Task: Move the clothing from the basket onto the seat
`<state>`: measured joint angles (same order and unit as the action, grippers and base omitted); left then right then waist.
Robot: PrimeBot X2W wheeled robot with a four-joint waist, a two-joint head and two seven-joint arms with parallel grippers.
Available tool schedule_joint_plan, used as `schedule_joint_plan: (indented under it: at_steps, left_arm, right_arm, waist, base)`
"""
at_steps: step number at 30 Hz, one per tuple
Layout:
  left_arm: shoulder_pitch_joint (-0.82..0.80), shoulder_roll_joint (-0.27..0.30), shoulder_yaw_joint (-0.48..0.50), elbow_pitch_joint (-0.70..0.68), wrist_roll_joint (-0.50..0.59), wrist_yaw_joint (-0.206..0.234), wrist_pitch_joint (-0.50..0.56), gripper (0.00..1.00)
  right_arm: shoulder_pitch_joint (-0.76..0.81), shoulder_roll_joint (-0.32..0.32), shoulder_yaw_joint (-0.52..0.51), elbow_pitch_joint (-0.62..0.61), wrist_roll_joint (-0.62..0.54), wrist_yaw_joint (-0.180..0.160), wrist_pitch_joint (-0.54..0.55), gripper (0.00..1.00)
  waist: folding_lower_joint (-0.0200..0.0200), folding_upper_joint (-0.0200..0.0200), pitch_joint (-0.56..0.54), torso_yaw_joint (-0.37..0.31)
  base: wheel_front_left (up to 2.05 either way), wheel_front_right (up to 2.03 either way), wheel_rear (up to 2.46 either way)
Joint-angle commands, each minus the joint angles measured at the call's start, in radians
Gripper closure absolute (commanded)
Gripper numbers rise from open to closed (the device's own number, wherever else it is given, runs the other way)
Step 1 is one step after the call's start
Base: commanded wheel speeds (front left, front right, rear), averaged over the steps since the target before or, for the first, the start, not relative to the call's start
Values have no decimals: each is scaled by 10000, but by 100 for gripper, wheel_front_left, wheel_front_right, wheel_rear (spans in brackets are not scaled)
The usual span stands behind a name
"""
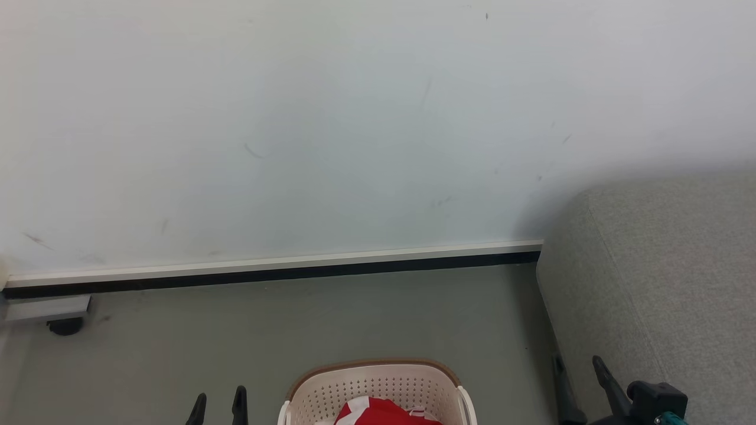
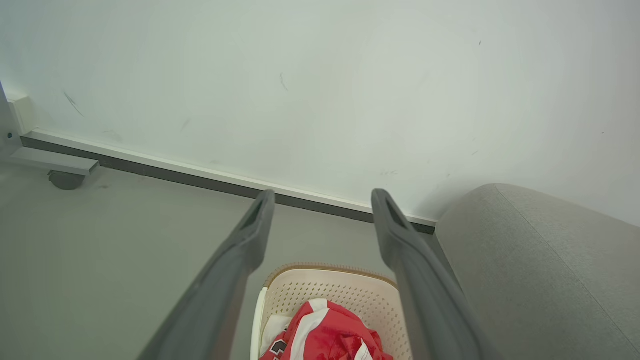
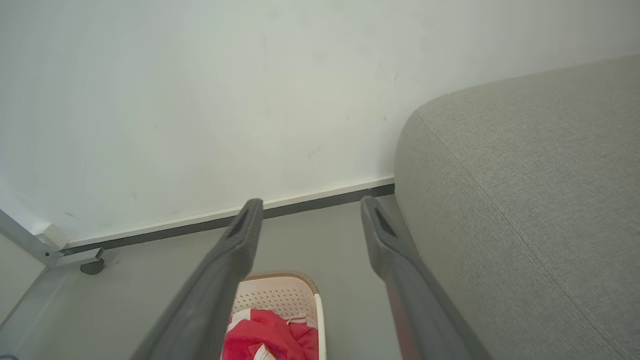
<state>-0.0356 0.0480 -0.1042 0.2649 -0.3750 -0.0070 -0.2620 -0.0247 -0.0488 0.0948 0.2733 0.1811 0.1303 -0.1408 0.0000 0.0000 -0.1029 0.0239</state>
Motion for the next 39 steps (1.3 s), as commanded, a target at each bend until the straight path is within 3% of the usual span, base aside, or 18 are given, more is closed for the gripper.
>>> schedule_joint_plan:
  at_steps: [1,7,23,33,39]
  left_arm:
    - [162,43,8,57,110,16,-47,0]
    - [179,43,57,80,184,23,-47,0]
    - [64,70,-69,337,246,-20,-41,0]
    - [-493,69,-255,841,125,152,276,0]
    - [-1481,215,-518,1539,415,235,633,0]
  right_arm:
    - [162,-26,-21,-88,-199,7,63,0]
    - [261,-26,-139,-275,-641,7,246,0]
    - [307,-28,-35,-555,-382,7,259,0]
    - [-120,-26,206,-936,-287,7,72,0]
    - [-636,-22,465,-1461,-508,7,-189,0]
  waist:
    - [0,0,-8,6]
    - [0,0,-35,10]
    - [0,0,218,-146]
    - [0,0,1155,-1153]
    - [0,0,2625,-2010]
  base:
    - [0,0,0]
    - [0,0,0]
    - [0,0,0]
    - [0,0,0]
    - [0,0,0]
